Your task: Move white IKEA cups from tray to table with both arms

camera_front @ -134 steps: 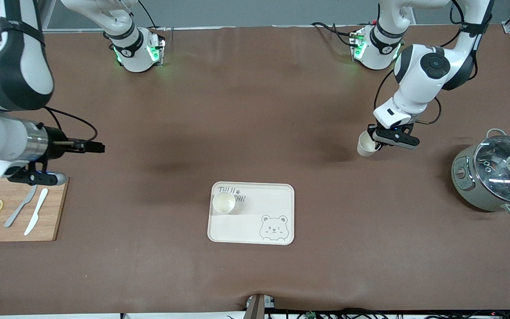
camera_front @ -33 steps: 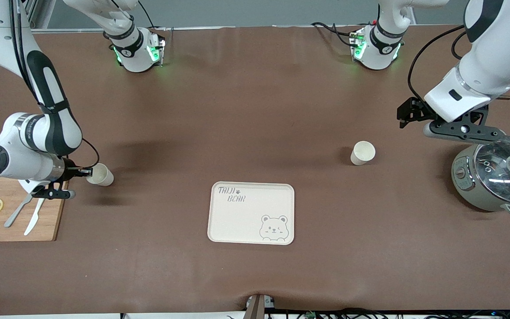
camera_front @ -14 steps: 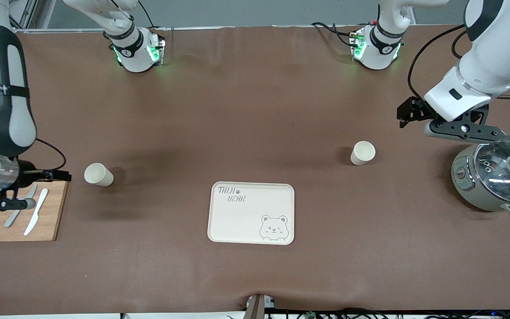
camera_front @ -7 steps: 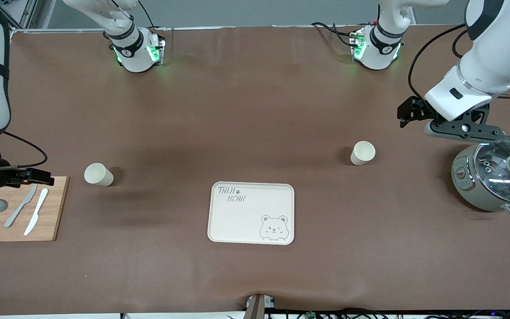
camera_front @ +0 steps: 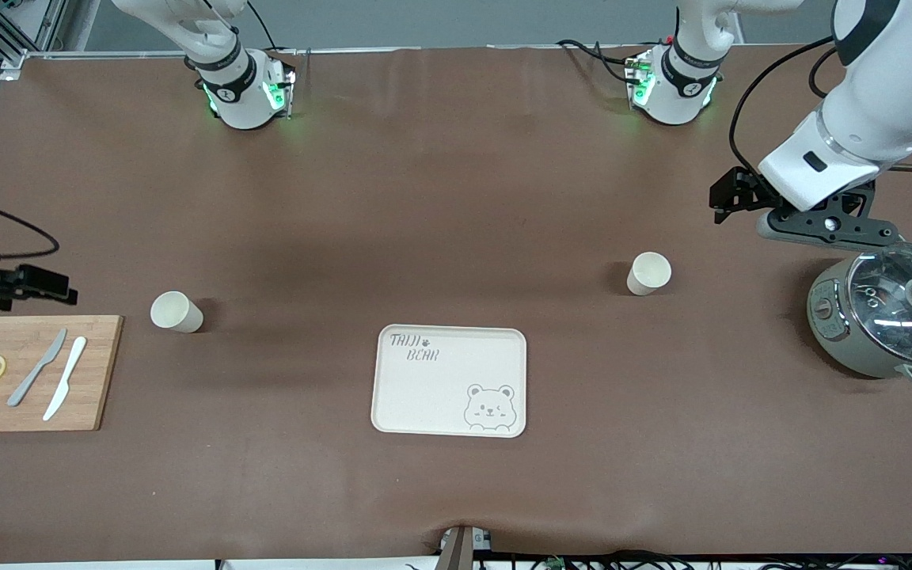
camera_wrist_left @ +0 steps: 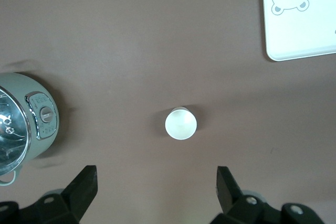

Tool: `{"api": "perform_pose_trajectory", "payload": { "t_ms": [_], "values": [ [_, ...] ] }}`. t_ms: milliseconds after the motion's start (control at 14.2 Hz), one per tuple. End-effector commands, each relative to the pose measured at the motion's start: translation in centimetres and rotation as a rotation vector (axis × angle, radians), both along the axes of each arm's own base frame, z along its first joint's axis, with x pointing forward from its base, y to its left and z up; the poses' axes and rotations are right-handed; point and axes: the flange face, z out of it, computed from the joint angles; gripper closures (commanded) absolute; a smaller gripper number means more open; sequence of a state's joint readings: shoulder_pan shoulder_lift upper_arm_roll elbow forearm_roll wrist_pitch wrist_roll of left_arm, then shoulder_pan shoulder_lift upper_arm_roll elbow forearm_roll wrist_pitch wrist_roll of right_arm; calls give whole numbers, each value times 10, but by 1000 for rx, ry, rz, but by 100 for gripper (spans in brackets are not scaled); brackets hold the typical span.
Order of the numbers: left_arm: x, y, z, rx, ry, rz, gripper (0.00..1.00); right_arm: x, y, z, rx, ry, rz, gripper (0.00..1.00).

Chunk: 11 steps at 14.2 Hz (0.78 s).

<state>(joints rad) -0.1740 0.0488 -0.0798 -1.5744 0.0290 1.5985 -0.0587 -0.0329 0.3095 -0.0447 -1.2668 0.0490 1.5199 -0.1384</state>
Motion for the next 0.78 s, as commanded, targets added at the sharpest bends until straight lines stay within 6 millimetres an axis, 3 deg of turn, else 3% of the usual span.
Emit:
{"api": "perform_pose_trajectory", "payload": {
  "t_ms": [0,282,423,705],
  "values": [
    [-3,0,8,6,3,-2,0,-26,9,28,2,11,-36,0],
    [-3,1,8,6,3,-1,0,-47,8,44,15,20,-31,0],
    [-2,1,6,6,6,-1,0,-57,20,54,14,9,-12,0],
    [-1,1,5,6,8,-1,0,-80,18,50,-24,0,-11,0]
  ]
}}
